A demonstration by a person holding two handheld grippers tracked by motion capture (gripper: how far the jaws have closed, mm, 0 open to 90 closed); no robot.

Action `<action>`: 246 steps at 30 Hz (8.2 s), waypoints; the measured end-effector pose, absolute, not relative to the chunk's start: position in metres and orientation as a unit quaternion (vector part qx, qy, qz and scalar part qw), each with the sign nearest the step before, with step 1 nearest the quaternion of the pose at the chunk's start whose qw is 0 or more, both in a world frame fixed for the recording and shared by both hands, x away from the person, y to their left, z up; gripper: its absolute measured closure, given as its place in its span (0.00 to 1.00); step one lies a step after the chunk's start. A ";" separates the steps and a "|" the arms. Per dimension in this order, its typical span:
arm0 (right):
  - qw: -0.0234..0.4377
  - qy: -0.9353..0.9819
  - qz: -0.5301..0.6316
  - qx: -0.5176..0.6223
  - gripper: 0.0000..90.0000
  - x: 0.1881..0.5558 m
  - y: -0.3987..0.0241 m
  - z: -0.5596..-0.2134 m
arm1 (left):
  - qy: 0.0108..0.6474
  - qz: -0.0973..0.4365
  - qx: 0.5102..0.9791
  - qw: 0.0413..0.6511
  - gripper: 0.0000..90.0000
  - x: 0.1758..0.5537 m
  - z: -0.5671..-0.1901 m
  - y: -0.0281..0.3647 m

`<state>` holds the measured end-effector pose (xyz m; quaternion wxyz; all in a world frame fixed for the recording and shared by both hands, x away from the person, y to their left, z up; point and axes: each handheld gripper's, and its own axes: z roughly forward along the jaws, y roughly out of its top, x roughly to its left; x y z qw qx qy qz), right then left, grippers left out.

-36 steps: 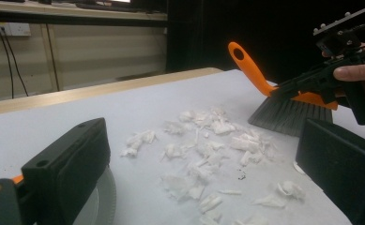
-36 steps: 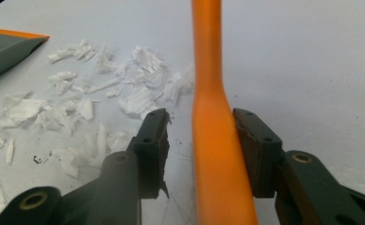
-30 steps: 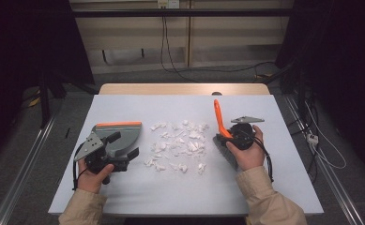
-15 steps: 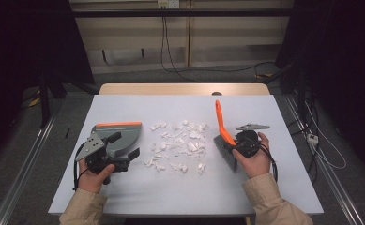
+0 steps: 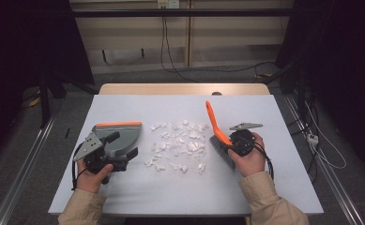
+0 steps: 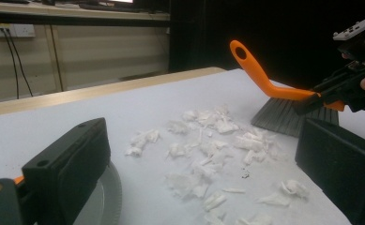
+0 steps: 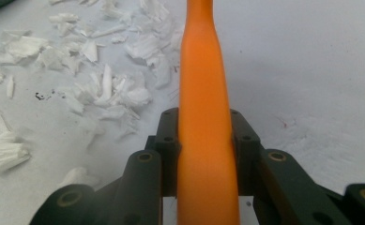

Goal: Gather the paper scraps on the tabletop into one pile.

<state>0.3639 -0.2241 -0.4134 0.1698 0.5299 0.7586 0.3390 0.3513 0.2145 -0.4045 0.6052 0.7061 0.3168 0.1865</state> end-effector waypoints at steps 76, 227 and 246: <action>0.251 0.721 0.382 0.520 0.79 0.441 -0.233 -0.406 | 0.334 0.182 0.705 0.598 0.03 0.348 -0.411 0.229; 0.195 0.846 0.376 0.324 0.79 0.528 -0.122 -0.417 | 0.351 0.201 0.708 0.579 0.04 0.341 -0.414 0.236; 0.137 0.907 0.349 0.190 0.79 0.491 -0.102 -0.413 | 0.358 0.206 0.703 0.578 0.04 0.338 -0.414 0.240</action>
